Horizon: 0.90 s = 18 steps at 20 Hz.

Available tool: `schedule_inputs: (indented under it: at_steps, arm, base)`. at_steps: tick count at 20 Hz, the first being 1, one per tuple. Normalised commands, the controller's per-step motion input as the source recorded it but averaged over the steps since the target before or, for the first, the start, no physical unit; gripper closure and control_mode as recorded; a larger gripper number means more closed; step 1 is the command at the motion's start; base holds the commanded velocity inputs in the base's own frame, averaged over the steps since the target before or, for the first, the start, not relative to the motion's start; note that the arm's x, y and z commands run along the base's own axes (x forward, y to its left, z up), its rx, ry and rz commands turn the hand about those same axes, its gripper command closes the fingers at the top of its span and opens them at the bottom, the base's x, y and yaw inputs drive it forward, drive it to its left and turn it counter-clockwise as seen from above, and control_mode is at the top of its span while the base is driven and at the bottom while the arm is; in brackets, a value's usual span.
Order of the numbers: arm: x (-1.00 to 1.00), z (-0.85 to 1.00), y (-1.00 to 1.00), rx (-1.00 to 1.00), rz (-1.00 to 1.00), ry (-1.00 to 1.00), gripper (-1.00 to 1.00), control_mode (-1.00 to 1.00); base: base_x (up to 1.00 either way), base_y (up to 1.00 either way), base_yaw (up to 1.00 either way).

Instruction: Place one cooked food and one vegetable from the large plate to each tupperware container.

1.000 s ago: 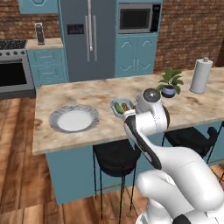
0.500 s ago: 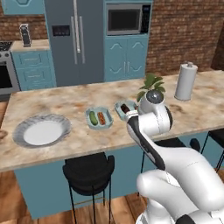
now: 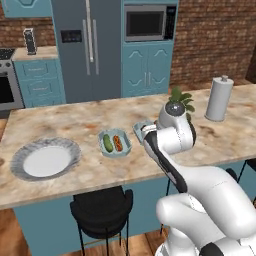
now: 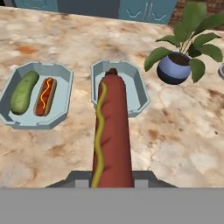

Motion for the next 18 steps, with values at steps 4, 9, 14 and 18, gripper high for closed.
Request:
schedule_inputs:
  at_steps: [4,9,14,18]
  arm:
    - [0.0,0.0,0.0,0.0,0.0,0.0,1.0,1.0]
    - [0.0,0.0,0.0,0.0,0.0,0.0,1.0,1.0]
    - [0.0,0.0,0.0,0.0,0.0,0.0,1.0,1.0]
    - [0.0,0.0,0.0,0.0,0.0,0.0,1.0,1.0]
  base:
    - [0.54,-0.51,0.14]
    - [0.69,-0.36,0.27]
    - [0.6,0.01,0.21]
    - [0.78,0.33,-0.15]
